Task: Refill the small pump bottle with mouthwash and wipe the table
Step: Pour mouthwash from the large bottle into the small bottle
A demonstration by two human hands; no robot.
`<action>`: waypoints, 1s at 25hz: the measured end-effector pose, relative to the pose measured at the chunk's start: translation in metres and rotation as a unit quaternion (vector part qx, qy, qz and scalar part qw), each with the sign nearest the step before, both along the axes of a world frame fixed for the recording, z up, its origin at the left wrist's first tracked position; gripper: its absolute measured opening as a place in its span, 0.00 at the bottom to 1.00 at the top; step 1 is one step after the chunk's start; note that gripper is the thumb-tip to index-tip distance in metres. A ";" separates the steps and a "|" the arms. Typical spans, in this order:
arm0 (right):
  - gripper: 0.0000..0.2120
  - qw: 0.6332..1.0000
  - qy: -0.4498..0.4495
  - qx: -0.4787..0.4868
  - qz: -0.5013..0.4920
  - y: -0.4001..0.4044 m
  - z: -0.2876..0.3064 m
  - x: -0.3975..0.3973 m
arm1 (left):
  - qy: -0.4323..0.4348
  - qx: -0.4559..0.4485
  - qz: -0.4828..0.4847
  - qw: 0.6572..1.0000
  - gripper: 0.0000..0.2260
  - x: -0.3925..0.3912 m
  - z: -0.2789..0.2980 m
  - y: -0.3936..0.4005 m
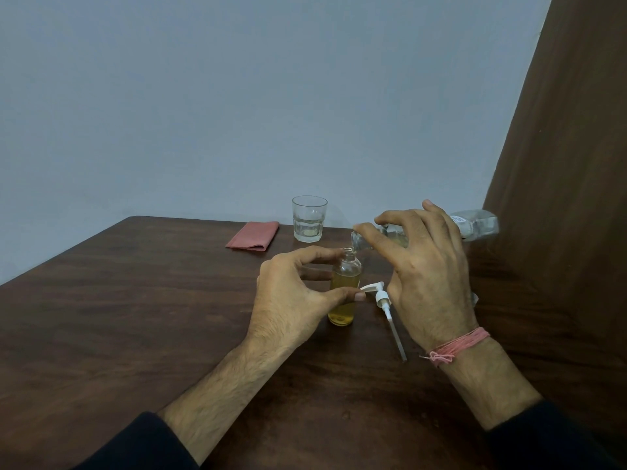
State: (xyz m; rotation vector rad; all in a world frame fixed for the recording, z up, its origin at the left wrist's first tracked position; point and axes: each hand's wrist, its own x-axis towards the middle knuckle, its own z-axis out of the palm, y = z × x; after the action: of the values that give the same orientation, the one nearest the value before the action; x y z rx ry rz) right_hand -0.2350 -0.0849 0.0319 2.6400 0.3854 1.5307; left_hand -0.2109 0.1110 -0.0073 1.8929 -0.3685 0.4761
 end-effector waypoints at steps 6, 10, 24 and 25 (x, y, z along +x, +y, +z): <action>0.34 1.000 0.002 -0.001 0.002 0.000 0.001 0.000 | -0.001 0.001 -0.004 1.000 0.28 0.000 0.001 0.000; 0.34 1.000 0.003 -0.002 -0.002 0.000 0.000 0.000 | 0.000 0.003 -0.004 1.000 0.26 0.000 0.001 0.000; 0.35 1.000 -0.007 -0.008 -0.002 0.000 0.000 0.000 | 0.001 0.005 0.003 1.000 0.27 0.000 0.000 -0.001; 0.35 1.000 -0.007 -0.007 -0.002 0.000 0.000 0.000 | 0.001 0.003 0.002 1.000 0.27 0.000 0.000 -0.001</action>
State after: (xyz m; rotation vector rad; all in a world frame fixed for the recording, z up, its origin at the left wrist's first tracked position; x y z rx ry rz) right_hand -0.2352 -0.0847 0.0317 2.6159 0.3878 1.5382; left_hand -0.2110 0.1104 -0.0073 1.9009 -0.3659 0.4770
